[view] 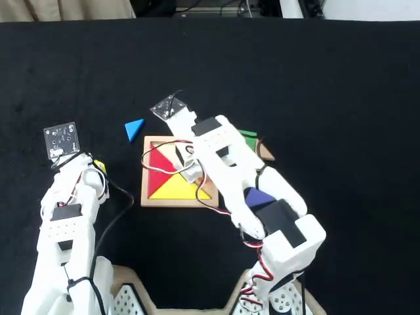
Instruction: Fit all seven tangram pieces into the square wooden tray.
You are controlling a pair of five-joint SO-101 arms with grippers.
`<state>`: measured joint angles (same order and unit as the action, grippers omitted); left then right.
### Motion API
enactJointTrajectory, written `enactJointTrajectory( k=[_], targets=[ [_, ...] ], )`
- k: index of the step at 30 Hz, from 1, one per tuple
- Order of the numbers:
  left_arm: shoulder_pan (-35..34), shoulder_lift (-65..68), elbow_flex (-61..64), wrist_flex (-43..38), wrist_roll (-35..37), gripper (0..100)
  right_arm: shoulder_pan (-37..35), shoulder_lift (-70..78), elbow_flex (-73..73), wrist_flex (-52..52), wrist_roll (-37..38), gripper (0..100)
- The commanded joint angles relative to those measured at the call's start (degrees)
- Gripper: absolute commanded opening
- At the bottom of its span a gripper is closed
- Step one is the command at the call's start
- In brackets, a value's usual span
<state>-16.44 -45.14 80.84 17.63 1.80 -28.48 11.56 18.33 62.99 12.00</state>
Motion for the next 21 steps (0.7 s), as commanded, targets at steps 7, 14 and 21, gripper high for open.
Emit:
enactJointTrajectory(
  k=[7, 14, 21],
  targets=[
    [0.75, -1.14, 0.04, -1.05, 0.18, 10, 0.35, -0.66, -5.58, 0.18, 6.07, 27.6],
    [0.75, -1.14, 0.04, -1.05, 0.18, 10, 3.87, -0.4, -6.37, -1.93, 6.07, 27.6],
    [0.75, -1.14, -0.04, -1.14, 0.18, 10, 5.01, -1.01, -6.81, -2.02, 6.07, 27.6]
  ],
)
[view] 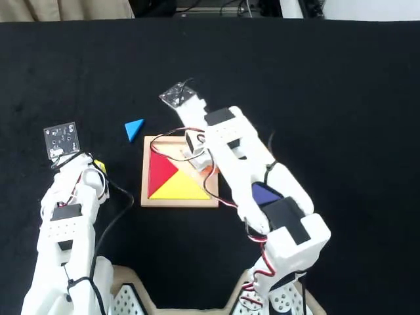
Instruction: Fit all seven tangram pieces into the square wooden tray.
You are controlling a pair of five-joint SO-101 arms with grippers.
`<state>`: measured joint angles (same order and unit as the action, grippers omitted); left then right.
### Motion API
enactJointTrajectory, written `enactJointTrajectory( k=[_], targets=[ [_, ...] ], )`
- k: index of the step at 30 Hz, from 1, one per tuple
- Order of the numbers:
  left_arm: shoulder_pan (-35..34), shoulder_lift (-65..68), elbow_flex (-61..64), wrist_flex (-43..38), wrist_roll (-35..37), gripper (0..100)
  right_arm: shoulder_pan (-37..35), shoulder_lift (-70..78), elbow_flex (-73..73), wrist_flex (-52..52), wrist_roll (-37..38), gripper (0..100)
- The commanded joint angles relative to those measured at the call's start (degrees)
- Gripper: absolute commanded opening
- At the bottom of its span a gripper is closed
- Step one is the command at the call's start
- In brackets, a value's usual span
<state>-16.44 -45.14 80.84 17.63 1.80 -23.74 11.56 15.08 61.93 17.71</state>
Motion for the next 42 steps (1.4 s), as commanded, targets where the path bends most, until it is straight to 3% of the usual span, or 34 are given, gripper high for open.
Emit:
enactJointTrajectory(
  k=[1, 5, 12, 23, 32, 42],
  targets=[
    [0.75, -1.14, -0.04, -1.14, 0.18, 10, -0.62, -1.01, -3.56, -1.05, 0.35, 27.6],
    [0.75, -1.14, -0.04, -1.14, 0.18, 10, -4.31, -0.48, -5.23, -1.41, 0.35, 25.3],
    [0.75, -1.14, 0.04, -1.14, 0.18, 10, -4.92, -0.4, -5.85, -3.08, 0.35, 1.2],
    [0.75, -1.14, 0.04, -1.14, 0.18, 10, -5.27, 7.96, -10.86, -7.3, 0.35, 2.2],
    [0.75, -1.14, -0.04, -1.14, 0.18, 10, -5.19, 15.08, -22.46, 2.11, 0.35, 2.6],
    [0.75, -1.14, -0.04, -1.14, 0.18, 10, -3.34, 17.01, -20.7, 3.69, 4.84, 1.9]
  ],
)
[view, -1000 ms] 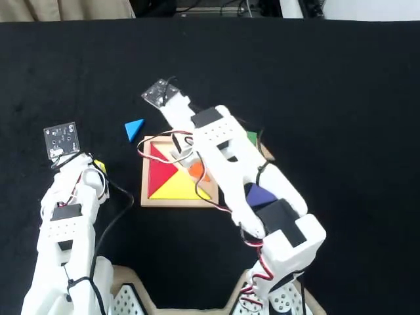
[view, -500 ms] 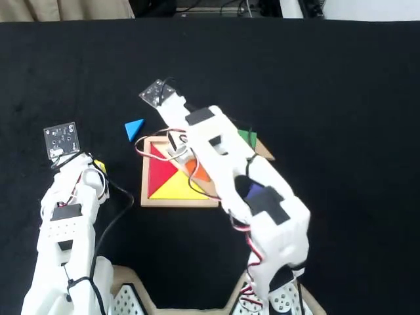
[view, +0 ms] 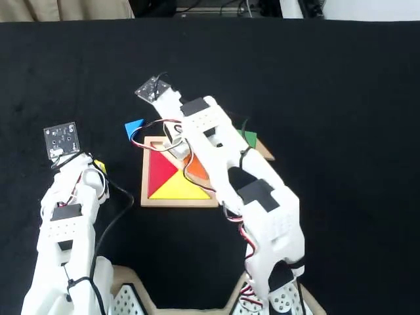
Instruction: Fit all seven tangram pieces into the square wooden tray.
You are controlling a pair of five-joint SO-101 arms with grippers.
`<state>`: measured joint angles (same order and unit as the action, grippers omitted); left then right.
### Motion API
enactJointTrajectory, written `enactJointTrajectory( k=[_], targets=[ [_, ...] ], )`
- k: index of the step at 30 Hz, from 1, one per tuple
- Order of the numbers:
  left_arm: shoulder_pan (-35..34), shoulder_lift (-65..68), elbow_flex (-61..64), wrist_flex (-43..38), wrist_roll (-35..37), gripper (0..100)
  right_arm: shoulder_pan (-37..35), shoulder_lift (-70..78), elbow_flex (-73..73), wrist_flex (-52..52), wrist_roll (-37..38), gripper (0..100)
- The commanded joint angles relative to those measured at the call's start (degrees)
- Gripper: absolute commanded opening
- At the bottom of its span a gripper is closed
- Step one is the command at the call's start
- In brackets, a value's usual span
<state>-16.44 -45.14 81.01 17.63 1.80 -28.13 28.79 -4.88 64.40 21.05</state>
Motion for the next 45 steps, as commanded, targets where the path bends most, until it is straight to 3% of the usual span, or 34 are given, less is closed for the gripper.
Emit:
enactJointTrajectory(
  k=[1, 25, 33, 41, 43, 45],
  targets=[
    [0.75, -1.14, -0.22, -1.14, 0.18, 10, 1.41, -0.57, -0.22, 1.23, 1.58, 1.1],
    [0.75, -1.14, -0.22, -1.14, 0.18, 10, 5.19, -24.4, 27.38, -7.82, 4.75, 1.1],
    [0.75, -1.14, -0.13, -1.14, 0.18, 10, 5.27, -45.49, 28.7, -3.52, 4.84, 1.1],
    [0.75, -1.14, -0.22, -0.97, 0.18, 10, 15.03, -50.77, 39.16, -2.9, 5.1, 1.6],
    [0.75, -1.14, -0.22, -0.97, 0.18, 10, 18.55, -50.51, 41.54, -2.2, 8.26, 2.2],
    [0.75, -1.14, -0.22, -1.05, 0.18, 10, 21.01, -50.51, 44.18, -0.7, 18.9, 7.1]
  ],
)
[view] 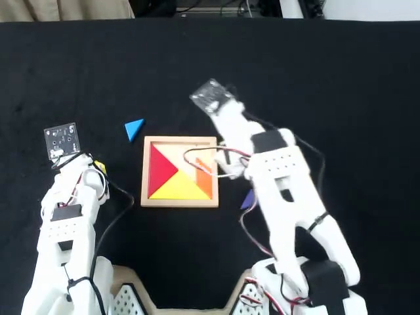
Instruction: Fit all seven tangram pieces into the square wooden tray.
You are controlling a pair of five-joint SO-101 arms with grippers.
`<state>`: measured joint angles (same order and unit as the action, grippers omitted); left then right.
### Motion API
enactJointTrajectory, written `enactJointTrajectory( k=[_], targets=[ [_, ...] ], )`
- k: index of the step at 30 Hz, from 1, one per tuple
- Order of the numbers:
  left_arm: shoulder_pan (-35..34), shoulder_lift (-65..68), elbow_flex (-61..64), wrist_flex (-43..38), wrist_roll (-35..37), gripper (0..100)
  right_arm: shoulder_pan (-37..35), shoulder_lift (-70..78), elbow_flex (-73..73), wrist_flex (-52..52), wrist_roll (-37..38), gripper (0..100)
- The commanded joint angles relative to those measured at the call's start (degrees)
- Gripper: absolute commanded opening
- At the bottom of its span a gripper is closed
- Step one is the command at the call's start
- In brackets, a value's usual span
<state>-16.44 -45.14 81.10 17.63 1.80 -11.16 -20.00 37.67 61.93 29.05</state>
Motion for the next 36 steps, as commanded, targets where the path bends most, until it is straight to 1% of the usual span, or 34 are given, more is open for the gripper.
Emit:
enactJointTrajectory(
  k=[1, 3, 4, 6, 8, 10, 13, 17, 19, 22, 27, 32, 36],
  targets=[
    [0.75, -1.14, -0.22, -1.05, 0.18, 10, 5.1, -2.07, 3.47, 1.93, 16.97, 10.3],
    [0.75, -1.14, -0.22, -1.05, 0.18, 10, 7.47, -2.51, 6.55, 1.85, 26.37, 15.6],
    [0.75, -1.14, -0.22, -1.05, 0.18, 10, 8.35, -2.86, 7.87, 1.76, 29.1, 17.7],
    [0.66, -1.14, -0.31, -1.05, 0.18, 10, 8.7, -3.56, 9.89, 1.76, 31.47, 19.6],
    [0.66, -1.14, -0.31, -1.14, 0.18, 10, 8.7, -4.26, 11.38, 1.76, 33.23, 19.4],
    [0.75, -1.14, -0.31, -1.14, 0.18, 10, 8.79, -4.7, 12.0, 1.76, 36.75, 19.7],
    [0.75, -1.14, -0.31, -1.14, 0.18, 10, 8.79, -4.7, 12.0, 1.76, 43.43, 19.8],
    [0.75, -1.14, -0.31, -1.14, 0.18, 10, 8.53, -4.44, 12.44, 2.29, 55.56, 19.9],
    [0.66, -1.14, -0.31, -1.14, 0.18, 10, 8.53, -4.35, 12.97, 1.76, 59.52, 19.9],
    [0.48, -1.14, -0.4, -1.14, 0.18, 10, 8.62, -2.95, 12.79, 1.67, 62.15, 19.9],
    [0.75, -1.14, -0.48, -1.14, 0.18, 10, 8.53, 3.12, 12.53, -4.04, 62.15, 19.9],
    [0.75, -1.14, -0.48, -1.14, 0.18, 10, 7.65, 4.79, 13.14, -4.13, 62.15, 20.3],
    [0.75, -1.14, -0.48, -1.14, 0.18, 10, 7.65, 4.88, 13.58, -4.13, 62.15, 29.7]
  ],
)
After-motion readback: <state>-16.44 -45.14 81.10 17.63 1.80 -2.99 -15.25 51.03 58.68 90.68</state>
